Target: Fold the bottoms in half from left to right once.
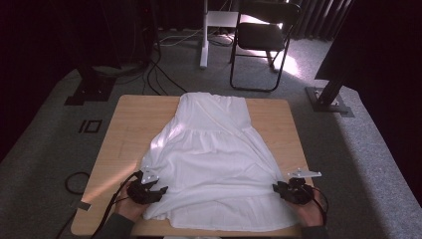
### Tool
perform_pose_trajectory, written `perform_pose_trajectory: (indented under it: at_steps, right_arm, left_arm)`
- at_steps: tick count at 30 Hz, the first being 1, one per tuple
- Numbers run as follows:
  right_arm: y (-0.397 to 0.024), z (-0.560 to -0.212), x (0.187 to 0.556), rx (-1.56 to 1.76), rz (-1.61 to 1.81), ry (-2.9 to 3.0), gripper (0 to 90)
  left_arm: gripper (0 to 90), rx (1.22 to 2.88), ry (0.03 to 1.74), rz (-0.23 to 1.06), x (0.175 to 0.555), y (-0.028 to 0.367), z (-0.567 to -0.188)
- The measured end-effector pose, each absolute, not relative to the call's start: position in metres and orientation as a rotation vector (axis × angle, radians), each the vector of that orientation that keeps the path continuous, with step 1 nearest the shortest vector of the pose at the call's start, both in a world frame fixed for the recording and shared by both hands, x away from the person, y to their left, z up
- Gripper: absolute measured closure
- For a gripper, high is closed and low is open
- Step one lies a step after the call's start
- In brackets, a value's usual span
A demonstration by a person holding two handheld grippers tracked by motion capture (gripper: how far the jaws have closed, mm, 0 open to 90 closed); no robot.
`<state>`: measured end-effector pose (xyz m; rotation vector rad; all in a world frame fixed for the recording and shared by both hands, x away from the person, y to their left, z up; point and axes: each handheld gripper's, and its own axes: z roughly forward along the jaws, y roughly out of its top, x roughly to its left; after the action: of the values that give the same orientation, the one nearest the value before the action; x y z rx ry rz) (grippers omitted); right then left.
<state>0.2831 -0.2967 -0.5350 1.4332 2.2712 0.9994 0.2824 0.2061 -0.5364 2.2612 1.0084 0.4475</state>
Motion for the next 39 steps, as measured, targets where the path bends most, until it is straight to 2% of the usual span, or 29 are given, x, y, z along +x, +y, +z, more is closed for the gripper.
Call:
perform_pose_trajectory:
  at_steps: [6,12,13,14,15,18,21,27,34,37,39]
  right_arm:
    - [-0.279,-0.508,0.301,1.357,1.112,2.212,55.2]
    - [-0.252,-0.528,0.342,1.404,1.108,2.271,48.6]
    - [-0.249,-0.533,0.347,1.422,1.102,2.281,48.8]
    - [-0.246,-0.537,0.350,1.437,1.092,2.297,53.0]
    - [-0.245,-0.539,0.350,1.437,1.086,2.317,61.8]
    - [-0.244,-0.538,0.340,1.397,1.086,2.335,80.3]
    - [-0.256,-0.528,0.321,1.373,1.127,2.293,86.6]
    - [-0.301,-0.516,0.273,1.420,1.211,2.189,87.4]
    - [-0.333,-0.533,0.229,1.497,1.178,2.209,87.1]
    - [-0.339,-0.540,0.219,1.520,1.165,2.235,84.9]
    - [-0.341,-0.542,0.214,1.513,1.173,2.265,78.9]
  left_arm:
    - [49.8,2.250,1.002,0.430,0.275,0.203,-0.538]
    - [49.1,2.269,0.984,0.400,0.265,0.197,-0.546]
    - [48.3,2.261,0.985,0.397,0.262,0.196,-0.546]
    - [48.0,2.263,0.980,0.393,0.260,0.197,-0.546]
    - [48.0,2.263,0.977,0.383,0.258,0.197,-0.545]
    - [48.1,2.263,0.966,0.344,0.250,0.198,-0.544]
    - [48.1,2.275,0.947,0.312,0.240,0.197,-0.544]
    - [48.1,2.283,0.921,0.289,0.226,0.199,-0.543]
    - [48.3,2.190,0.945,0.262,0.231,0.209,-0.532]
    - [48.5,2.148,0.991,0.280,0.236,0.215,-0.529]
    - [48.5,2.150,1.023,0.289,0.238,0.217,-0.529]
